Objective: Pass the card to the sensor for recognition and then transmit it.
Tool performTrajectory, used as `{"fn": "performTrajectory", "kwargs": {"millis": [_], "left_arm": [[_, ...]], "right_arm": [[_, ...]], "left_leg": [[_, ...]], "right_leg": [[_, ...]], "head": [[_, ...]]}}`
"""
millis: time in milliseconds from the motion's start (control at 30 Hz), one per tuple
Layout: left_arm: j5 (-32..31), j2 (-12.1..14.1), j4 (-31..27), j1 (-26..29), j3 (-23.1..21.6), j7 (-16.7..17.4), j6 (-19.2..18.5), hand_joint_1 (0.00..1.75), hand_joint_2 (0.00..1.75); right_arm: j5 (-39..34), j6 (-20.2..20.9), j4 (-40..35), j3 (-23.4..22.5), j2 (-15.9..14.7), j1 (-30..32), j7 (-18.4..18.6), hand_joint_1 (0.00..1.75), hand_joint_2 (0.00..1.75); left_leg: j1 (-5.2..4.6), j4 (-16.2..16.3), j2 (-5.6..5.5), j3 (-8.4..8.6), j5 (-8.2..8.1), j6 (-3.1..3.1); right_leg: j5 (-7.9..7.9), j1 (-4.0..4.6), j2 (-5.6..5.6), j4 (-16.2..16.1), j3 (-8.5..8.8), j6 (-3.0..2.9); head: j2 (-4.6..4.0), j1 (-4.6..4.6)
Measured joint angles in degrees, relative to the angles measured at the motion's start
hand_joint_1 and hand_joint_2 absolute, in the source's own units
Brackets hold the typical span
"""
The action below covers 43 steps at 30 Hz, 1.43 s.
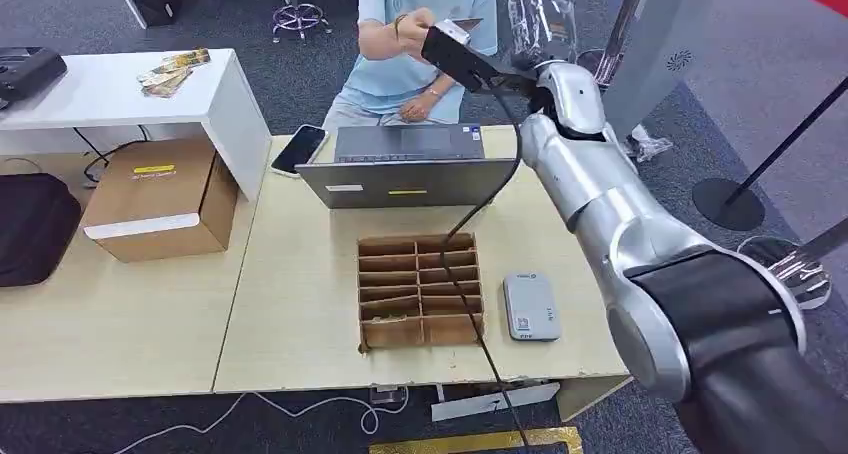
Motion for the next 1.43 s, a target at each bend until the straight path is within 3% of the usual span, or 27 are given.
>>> {"fn": "performTrajectory", "kwargs": {"millis": [267, 400, 500, 633, 700, 933, 1267, 1367, 1433], "left_arm": [[0.2, 0.0, 0.0, 0.01, 0.04, 0.15, 0.02, 0.0, 0.0], [0.55, 0.0, 0.0, 0.05, 0.13, -0.02, 0.07, 0.0, 0.0], [1.07, -0.02, 0.0, 0.14, 0.52, -0.09, 0.11, 0.0, 0.0], [1.55, -0.13, 0.0, 0.24, 1.2, -0.11, 0.17, 0.0, 0.0], [1.64, -0.17, 0.0, 0.31, 1.77, -0.11, 0.2, 0.0, 0.0], [1.71, -0.22, 0.0, 0.31, 2.34, -0.11, 0.2, 0.0, 0.0], [1.73, -0.31, 0.0, 0.31, 2.86, -0.11, 0.2, 0.0, 0.0], [2.38, -0.31, 0.0, 0.35, 3.13, -0.11, 0.24, 0.0, 0.0], [3.0, -0.39, 0.0, 0.48, 3.48, -0.15, 0.39, 0.0, 0.0]], "right_arm": [[-14.52, -1.35, -2.47, -8.1, -2.47, 0.04, -11.68, 0.0, 1.75], [-22.1, 1.4, -6.65, -11.39, -4.7, 1.19, -17.05, 0.0, 1.75], [-30.06, 6.15, -12.53, -12.65, -7.09, 4.08, -19.19, 0.0, 1.75], [-41.4, 14.76, -22.13, -12.87, -11.15, 9.51, -19.36, 0.0, 1.75], [-44.85, 17.14, -26.72, -12.87, -13.14, 12.43, -19.32, 0.0, 1.75], [-46.31, 17.62, -33.05, -12.87, -16.22, 15.91, -18.66, 0.0, 1.75], [-46.83, 18.07, -34.99, -12.85, -17.09, 16.67, -18.68, 0.0, 1.75], [-55.86, 26.8, -36.7, -12.81, -18.32, 18.46, -18.79, 0.0, 1.75], [-66.59, 35.93, -39.7, -12.76, -20.55, 22.18, -18.33, 0.0, 1.75]], "left_leg": [[0.0, 0.03, -0.01, -0.03, 0.0, 0.0], [-0.01, 0.05, -0.02, -0.03, -0.01, 0.01], [-0.01, 0.07, -0.04, -0.03, -0.01, 0.02], [-0.01, 0.08, -0.08, -0.06, -0.02, 0.03], [-0.01, 0.08, -0.08, -0.12, -0.02, 0.03], [-0.03, 0.08, -0.01, -0.11, -0.02, 0.03], [-0.01, 0.07, -0.02, -0.11, 0.0, 0.02], [-0.01, 0.1, -0.12, -0.08, 0.0, 0.02], [0.01, 0.11, -0.34, -0.11, -0.01, 0.04]], "right_leg": [[0.02, -0.04, -0.03, -0.01, 0.0, 0.03], [0.02, -0.05, -0.03, -0.02, 0.0, 0.03], [0.02, -0.05, -0.06, -0.03, 0.0, 0.03], [0.02, -0.05, -0.1, -0.04, 0.0, 0.03], [0.02, -0.05, -0.11, -0.03, -0.01, 0.04], [0.04, -0.04, -0.02, -0.02, -0.07, 0.06], [0.04, -0.04, -0.04, 0.02, -0.08, 0.06], [0.03, -0.04, -0.12, -0.04, -0.08, 0.06], [0.0, -0.03, -0.36, -0.1, 0.04, 0.11]], "head": [[0.0, 0.0], [0.0, -0.02], [0.0, -0.02], [0.0, -0.02], [0.0, -0.02], [0.0, -0.02], [0.0, 0.0], [0.0, 0.0], [0.0, 0.0]]}}
